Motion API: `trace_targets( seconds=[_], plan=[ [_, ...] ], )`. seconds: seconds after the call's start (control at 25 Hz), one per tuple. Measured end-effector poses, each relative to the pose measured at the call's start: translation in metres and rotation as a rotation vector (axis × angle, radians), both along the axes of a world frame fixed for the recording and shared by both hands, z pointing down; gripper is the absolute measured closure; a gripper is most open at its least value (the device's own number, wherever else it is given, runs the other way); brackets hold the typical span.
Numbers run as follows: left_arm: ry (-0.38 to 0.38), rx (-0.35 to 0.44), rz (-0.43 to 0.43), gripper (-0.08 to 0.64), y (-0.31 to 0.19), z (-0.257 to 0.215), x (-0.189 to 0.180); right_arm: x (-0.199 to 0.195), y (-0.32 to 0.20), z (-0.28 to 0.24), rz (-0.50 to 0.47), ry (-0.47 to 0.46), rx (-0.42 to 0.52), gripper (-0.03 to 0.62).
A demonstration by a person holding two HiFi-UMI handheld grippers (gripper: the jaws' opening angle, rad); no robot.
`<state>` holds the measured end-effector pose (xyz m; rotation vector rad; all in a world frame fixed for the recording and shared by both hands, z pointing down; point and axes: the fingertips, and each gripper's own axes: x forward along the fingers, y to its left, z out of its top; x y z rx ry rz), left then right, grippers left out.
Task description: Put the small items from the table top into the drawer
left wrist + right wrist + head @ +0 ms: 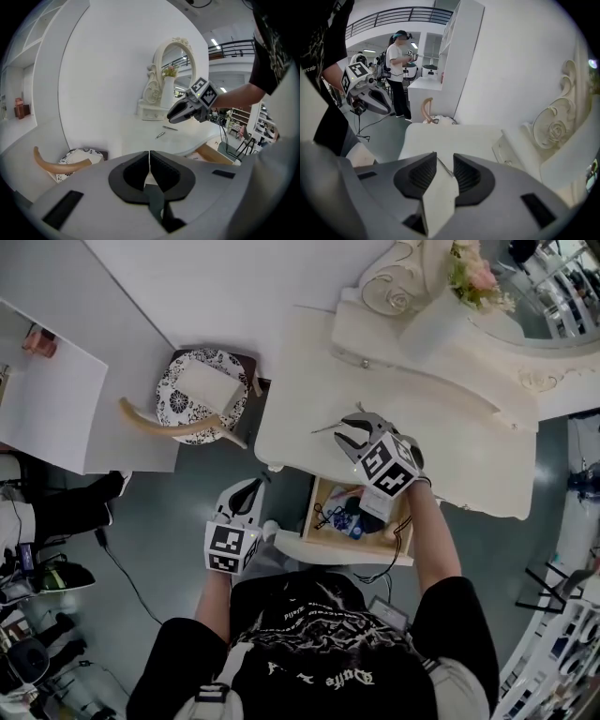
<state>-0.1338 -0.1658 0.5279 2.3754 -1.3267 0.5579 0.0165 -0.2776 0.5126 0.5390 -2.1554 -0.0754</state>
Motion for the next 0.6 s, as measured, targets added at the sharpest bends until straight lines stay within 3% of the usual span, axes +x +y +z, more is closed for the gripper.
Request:
trace_targets(
  seconds=[0.6],
  plan=[
    [-0.024, -0.039, -0.04, 0.538, -0.007, 0.012, 0.0, -0.002, -0.015, 0.044, -0.152, 0.097, -0.087, 0.472]
  ],
)
